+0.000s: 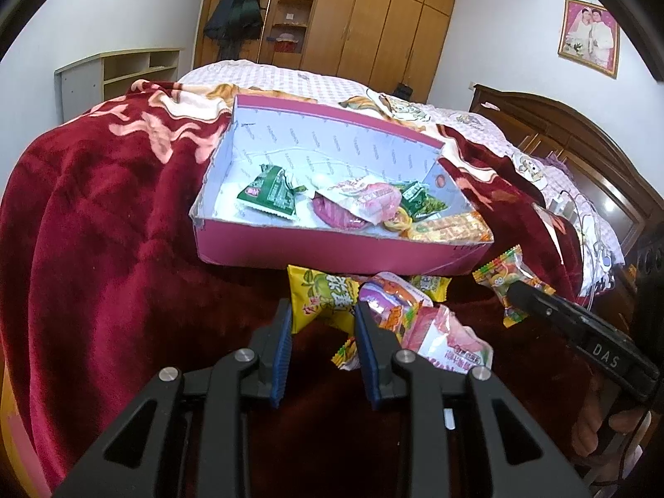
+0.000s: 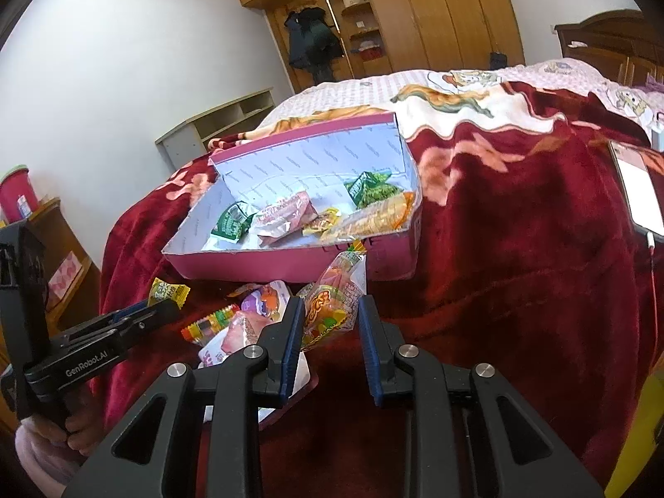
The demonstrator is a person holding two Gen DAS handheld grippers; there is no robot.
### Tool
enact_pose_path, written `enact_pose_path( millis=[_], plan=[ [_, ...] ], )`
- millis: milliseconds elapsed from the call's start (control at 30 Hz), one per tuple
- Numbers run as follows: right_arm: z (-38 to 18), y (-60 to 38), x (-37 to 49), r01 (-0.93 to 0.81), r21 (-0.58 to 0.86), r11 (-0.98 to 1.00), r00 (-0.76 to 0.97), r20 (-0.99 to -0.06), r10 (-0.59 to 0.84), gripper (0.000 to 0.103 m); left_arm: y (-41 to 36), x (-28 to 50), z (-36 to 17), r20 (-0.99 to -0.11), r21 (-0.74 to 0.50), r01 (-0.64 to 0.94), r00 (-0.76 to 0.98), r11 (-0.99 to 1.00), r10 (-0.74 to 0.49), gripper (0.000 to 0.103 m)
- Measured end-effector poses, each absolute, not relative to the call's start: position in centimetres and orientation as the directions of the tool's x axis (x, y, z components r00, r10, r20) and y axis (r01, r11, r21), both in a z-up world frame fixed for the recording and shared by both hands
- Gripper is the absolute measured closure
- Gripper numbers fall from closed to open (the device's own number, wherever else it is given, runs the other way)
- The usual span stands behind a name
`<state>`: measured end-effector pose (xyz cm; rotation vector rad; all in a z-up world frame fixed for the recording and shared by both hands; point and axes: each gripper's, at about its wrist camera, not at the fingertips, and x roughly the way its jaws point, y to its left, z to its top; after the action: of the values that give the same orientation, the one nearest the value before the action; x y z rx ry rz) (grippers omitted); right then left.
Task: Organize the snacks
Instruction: 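Grasp the colourful candy bag with the right gripper while the left holds the yellow packet, then carry the yellow packet in the left gripper while the right carries the candy bag over the box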
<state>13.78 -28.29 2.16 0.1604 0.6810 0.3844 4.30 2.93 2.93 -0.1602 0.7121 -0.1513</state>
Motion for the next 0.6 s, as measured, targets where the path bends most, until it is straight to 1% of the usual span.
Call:
enact_pose_path(
  millis=[600],
  plan=[
    [4.5, -29.0, 15.7, -0.351, 0.202, 0.914, 0.734, -0.546, 0.403, 0.075, 2.9, 6.8, 5.5, -0.633, -0.177, 0.072, 0.755, 0.981, -0.17, 0.073]
  ],
)
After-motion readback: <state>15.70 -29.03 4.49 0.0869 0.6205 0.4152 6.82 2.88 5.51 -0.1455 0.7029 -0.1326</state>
